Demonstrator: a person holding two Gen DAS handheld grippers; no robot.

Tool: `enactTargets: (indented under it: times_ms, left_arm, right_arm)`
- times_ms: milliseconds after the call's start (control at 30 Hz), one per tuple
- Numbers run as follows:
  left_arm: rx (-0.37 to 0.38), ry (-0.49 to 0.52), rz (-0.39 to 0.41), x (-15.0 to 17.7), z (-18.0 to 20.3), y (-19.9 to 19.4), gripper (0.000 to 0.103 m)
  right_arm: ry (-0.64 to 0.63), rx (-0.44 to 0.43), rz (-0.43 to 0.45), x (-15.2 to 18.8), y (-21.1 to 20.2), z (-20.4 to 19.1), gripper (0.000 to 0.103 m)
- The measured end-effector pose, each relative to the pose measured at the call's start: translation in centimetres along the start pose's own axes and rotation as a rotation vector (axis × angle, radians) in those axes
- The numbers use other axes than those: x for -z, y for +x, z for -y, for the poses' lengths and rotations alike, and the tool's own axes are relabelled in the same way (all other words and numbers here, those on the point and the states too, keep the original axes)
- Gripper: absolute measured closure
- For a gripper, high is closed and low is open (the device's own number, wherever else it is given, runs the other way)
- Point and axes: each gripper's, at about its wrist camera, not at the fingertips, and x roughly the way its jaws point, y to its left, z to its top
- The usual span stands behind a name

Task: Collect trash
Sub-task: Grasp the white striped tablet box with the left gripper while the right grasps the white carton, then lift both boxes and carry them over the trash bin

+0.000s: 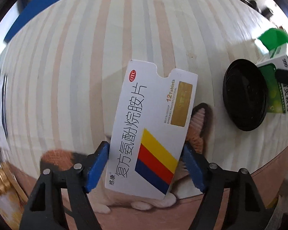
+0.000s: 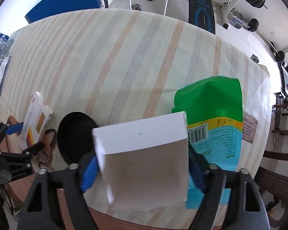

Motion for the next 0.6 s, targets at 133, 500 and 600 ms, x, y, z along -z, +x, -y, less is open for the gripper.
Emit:
enactTargets:
  times_ms: [133, 500, 600]
  left_arm:
    - [0.030, -0.217, -0.032, 2.6, -1.1, 0.1, 0.029]
    - [0.046, -0.615, -0.021, 15.3, 1.7, 0.4, 0.029]
    - [0.006, -0.593, -0.005, 15.2, 2.5, 0.5, 0.028]
  right_arm:
    - [0.017, -0.031, -0.016, 1.1, -0.6, 0.0, 0.026]
    - [-0.038, -0.053, -0.162, 9.7, -0.2, 1.1, 0.023]
    - [-0.043, -0.028, -0.186, 10.8, 0.9, 0.8, 0.021]
